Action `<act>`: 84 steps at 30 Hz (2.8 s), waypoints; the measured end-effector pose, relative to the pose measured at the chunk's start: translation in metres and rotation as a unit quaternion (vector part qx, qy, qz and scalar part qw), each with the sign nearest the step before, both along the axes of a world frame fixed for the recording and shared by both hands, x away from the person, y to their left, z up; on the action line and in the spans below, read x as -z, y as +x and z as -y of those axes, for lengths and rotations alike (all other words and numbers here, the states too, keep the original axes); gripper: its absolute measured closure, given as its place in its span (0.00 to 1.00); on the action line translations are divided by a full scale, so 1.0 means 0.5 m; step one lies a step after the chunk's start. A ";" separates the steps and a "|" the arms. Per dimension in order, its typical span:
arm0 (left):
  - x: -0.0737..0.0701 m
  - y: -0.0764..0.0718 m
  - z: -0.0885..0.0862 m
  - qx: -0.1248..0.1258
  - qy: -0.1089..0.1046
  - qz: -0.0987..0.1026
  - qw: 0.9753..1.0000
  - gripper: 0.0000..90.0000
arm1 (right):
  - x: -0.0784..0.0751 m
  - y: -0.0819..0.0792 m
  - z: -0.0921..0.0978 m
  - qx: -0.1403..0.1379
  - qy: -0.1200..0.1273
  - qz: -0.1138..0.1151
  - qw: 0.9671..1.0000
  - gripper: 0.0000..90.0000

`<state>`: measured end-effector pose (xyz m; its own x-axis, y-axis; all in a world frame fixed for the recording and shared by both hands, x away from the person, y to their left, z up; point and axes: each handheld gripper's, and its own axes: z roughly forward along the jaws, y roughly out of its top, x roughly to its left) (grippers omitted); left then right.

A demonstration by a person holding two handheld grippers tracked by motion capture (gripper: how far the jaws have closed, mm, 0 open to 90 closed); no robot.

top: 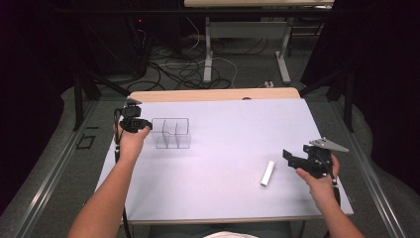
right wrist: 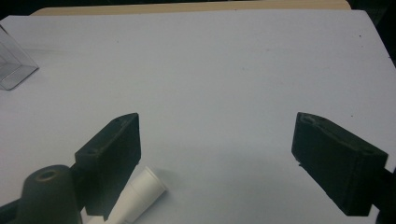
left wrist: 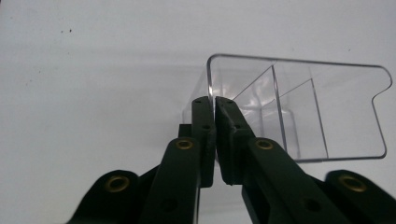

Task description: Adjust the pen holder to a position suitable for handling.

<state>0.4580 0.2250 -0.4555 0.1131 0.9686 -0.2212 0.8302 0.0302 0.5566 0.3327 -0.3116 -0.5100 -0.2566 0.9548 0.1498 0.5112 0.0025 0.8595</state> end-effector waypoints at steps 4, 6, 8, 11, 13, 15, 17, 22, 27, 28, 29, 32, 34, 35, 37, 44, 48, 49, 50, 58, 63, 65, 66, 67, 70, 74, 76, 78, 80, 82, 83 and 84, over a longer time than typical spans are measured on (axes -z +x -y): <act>-0.007 -0.002 -0.006 -0.001 -0.010 0.019 1.000 0.90 | 0.000 0.000 0.000 0.000 -0.001 0.001 1.000 0.17; -0.011 -0.004 -0.010 -0.001 -0.013 0.028 1.000 0.88 | 0.000 0.000 0.000 0.001 0.000 0.000 1.000 0.17; -0.015 -0.005 -0.016 0.002 -0.016 0.031 0.999 0.88 | -0.001 -0.001 0.001 -0.001 0.002 -0.004 1.000 0.17; -0.013 -0.004 -0.023 0.006 -0.013 0.039 0.999 0.91 | 0.000 -0.001 0.000 0.000 -0.001 -0.002 1.000 0.17; -0.010 -0.001 -0.024 0.002 -0.013 0.036 0.999 0.95 | 0.000 0.000 0.000 -0.003 -0.001 -0.003 1.000 0.17; -0.006 0.002 -0.025 0.001 -0.011 0.030 0.999 0.98 | 0.000 0.000 0.000 -0.003 -0.001 -0.004 1.000 0.17; -0.002 0.005 -0.026 0.005 -0.005 0.027 1.000 1.00 | 0.000 0.000 0.000 -0.004 -0.002 -0.004 1.000 0.17; 0.011 0.011 -0.016 0.008 0.006 0.018 1.000 1.00 | 0.001 0.001 0.000 0.000 -0.002 -0.001 1.000 0.17; 0.022 0.011 -0.007 0.005 0.019 0.015 1.000 1.00 | 0.001 0.000 0.001 -0.004 -0.002 -0.004 1.000 0.17; 0.025 0.012 -0.007 0.006 0.021 0.013 1.000 1.00 | 0.001 0.000 0.001 -0.004 -0.002 -0.004 1.000 0.17; 0.027 0.011 -0.007 0.006 0.019 0.017 1.000 1.00 | 0.001 0.000 0.001 -0.004 -0.002 -0.004 1.000 0.17; 0.023 0.010 -0.005 0.010 0.025 0.006 1.000 1.00 | 0.002 0.001 0.000 0.000 -0.002 -0.001 1.000 0.17; 0.024 0.009 -0.002 0.015 0.026 0.011 0.999 1.00 | 0.001 0.001 0.001 -0.003 -0.002 -0.005 1.000 0.17; 0.023 0.009 0.001 0.017 0.026 0.007 0.999 1.00 | 0.002 0.001 0.001 -0.003 -0.001 -0.005 1.000 0.17; 0.024 0.008 0.010 0.020 0.027 0.011 0.999 1.00 | 0.002 0.001 0.001 -0.004 0.001 -0.005 1.000 0.17; 0.028 0.001 0.049 0.028 0.016 0.022 0.999 1.00 | 0.003 0.002 0.001 -0.003 0.001 -0.006 1.000 0.17; 0.028 -0.003 0.071 0.033 0.009 0.019 0.999 1.00 | 0.003 0.002 0.001 -0.004 0.001 -0.006 1.000 0.17; 0.029 -0.004 0.077 0.033 0.008 0.022 0.999 1.00 | 0.003 0.002 0.001 -0.004 0.001 -0.007 1.000 0.17; 0.029 -0.005 0.083 0.033 0.006 0.021 0.999 1.00 | 0.003 0.002 0.001 -0.004 0.001 -0.007 1.000 0.17; 0.032 -0.012 0.139 0.053 -0.012 0.022 0.998 1.00 | 0.003 0.004 -0.002 -0.006 0.001 -0.008 1.000 0.17; 0.033 -0.010 0.174 0.066 -0.018 0.022 0.997 1.00 | 0.003 0.004 -0.002 -0.005 0.002 -0.009 1.000 0.17; 0.034 -0.010 0.186 0.069 -0.020 0.023 0.997 1.00 | 0.003 0.004 -0.001 -0.005 0.002 -0.008 1.000 0.17; 0.034 -0.010 0.192 0.069 -0.022 0.023 0.997 1.00 | 0.003 0.004 -0.001 -0.005 0.002 -0.008 1.000 0.17; 0.035 -0.010 0.198 0.070 -0.024 0.023 0.997 1.00 | 0.003 0.004 -0.001 -0.005 0.002 -0.008 1.000 0.17; 0.035 -0.009 0.218 0.078 -0.027 0.022 0.996 1.00 | 0.004 0.004 -0.001 -0.006 0.002 -0.009 1.000 0.17; 0.036 -0.009 0.240 0.086 -0.029 0.024 0.996 1.00 | 0.003 0.003 -0.001 -0.007 0.001 -0.008 1.000 0.17; 0.036 -0.008 0.246 0.085 -0.030 0.024 0.996 1.00 | 0.003 0.004 -0.001 -0.006 0.001 -0.008 1.000 0.17; 0.037 -0.006 0.251 0.085 -0.036 0.024 0.995 1.00 | 0.004 0.004 -0.001 -0.007 0.002 -0.010 1.000 0.17; 0.037 -0.006 0.256 0.086 -0.037 0.025 0.995 1.00 | 0.004 0.004 -0.001 -0.008 0.003 -0.009 1.000 0.17; 0.038 -0.006 0.260 0.085 -0.041 0.023 0.995 1.00 | 0.004 0.004 -0.001 -0.007 0.001 -0.009 1.000 0.17; 0.037 -0.005 0.263 0.087 -0.043 0.020 0.995 1.00 | 0.005 0.004 -0.001 -0.007 0.003 -0.010 1.000 0.17; 0.038 -0.005 0.265 0.088 -0.045 0.019 0.995 1.00 | 0.005 0.004 -0.001 -0.007 0.003 -0.010 1.000 0.17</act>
